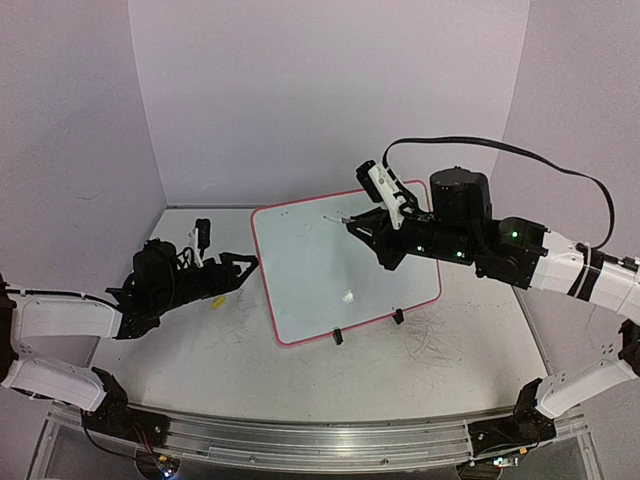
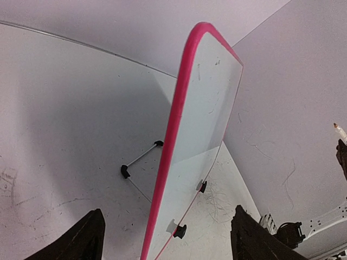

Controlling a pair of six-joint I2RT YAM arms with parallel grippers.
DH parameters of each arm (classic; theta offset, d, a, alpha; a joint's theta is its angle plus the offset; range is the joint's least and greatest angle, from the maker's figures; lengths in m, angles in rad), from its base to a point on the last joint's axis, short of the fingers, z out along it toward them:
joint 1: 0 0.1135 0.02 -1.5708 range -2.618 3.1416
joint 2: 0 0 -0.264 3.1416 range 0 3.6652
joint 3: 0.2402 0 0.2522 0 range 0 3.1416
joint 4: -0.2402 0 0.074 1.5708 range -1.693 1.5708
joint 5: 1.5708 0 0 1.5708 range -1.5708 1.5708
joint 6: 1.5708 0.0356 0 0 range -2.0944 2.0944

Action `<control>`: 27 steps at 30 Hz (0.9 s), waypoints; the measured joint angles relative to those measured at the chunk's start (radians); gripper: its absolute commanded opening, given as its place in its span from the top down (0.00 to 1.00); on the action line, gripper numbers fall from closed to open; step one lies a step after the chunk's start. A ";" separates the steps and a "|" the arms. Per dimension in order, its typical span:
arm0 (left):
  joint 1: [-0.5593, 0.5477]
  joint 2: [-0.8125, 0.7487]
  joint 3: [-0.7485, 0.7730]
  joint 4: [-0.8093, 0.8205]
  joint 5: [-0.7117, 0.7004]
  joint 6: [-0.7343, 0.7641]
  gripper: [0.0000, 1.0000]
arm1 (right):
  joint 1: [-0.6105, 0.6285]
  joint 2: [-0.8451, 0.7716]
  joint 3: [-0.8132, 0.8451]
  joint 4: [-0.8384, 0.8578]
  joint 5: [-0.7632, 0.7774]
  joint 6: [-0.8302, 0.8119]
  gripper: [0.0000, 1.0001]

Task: Write a sentence on the whiteboard
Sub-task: Hold the whiteboard at the center of the board.

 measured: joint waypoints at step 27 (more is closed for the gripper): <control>0.052 0.231 0.133 0.103 0.160 0.033 0.56 | 0.000 0.097 0.002 -0.001 -0.120 -0.001 1.00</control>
